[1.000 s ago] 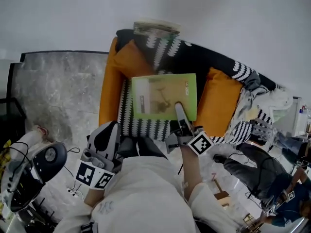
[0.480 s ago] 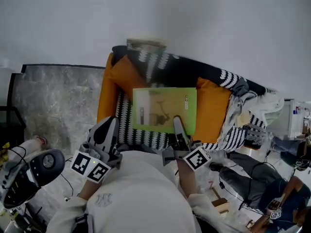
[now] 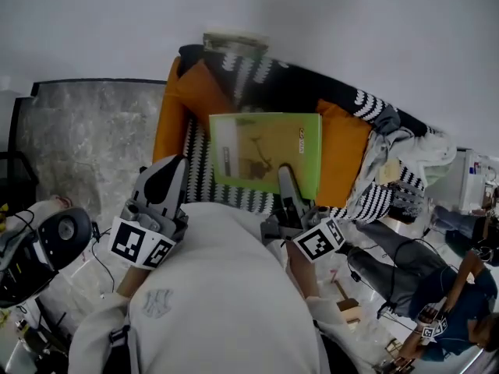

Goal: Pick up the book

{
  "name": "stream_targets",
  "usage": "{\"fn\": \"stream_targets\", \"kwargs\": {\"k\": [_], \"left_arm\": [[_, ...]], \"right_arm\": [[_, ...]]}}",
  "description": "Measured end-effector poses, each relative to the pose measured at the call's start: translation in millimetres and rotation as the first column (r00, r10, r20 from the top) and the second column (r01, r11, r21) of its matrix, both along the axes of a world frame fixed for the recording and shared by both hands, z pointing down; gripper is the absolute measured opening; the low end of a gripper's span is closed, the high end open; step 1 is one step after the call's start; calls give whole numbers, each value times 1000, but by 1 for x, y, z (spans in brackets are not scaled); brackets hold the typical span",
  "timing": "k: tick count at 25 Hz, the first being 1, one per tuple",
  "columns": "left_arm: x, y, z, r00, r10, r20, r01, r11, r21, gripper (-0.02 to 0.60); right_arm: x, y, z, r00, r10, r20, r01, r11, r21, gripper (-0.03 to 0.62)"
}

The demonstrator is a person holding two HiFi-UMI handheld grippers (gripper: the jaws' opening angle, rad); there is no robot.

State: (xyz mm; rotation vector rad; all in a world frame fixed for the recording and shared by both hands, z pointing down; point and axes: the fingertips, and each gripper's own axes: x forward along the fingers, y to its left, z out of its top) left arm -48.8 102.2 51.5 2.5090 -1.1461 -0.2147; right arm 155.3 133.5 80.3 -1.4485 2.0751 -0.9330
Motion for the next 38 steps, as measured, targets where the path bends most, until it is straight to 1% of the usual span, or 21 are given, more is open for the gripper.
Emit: {"fn": "stream_targets", "kwargs": {"k": [2,4,6,8,11,13,15,18,22,31,38], "left_arm": [[4,8,0,998,16,56,-18,999,44,9],[5,7,3,996,37,76,-40,998,43,9],[5,5,6,996,51,72,-53,998,27,9],[2,5,11,997,51,62,-50,999,-6,9],[-9,1,12,1000,18,24,-17,999,-38,9],[-21,-5,9,1000,-14,12,14,999,-37,9],[-33,-7,8,999,-40,29,41,999,-28,8],[-53,0,13,996,-67,64,70,997,-36,9],[-71,3,16,993,-87,74,91,995,-42,9],[-69,1,17,992,-94,81,98,994,-48,9],[-69,4,19,994,-82,73,86,995,-53,9]], "right_arm": [[-9,7,-2,998,-27,-53,28,999,20,147],[-18,6,0,997,-42,-64,43,999,14,147],[-26,6,4,997,-50,-52,50,999,-11,147],[-32,9,10,997,-57,-54,55,998,-38,147],[-34,13,13,996,-61,-65,57,997,-59,147],[-33,12,12,995,-60,-78,56,997,-55,147],[-31,13,12,995,-56,-84,52,997,-50,147],[-35,24,17,996,-45,-72,40,997,-65,147],[-46,31,23,997,-39,-63,34,996,-81,147],[-43,36,28,999,-33,-43,28,994,-104,147],[-47,39,29,999,-32,-44,28,994,-104,147]]}}
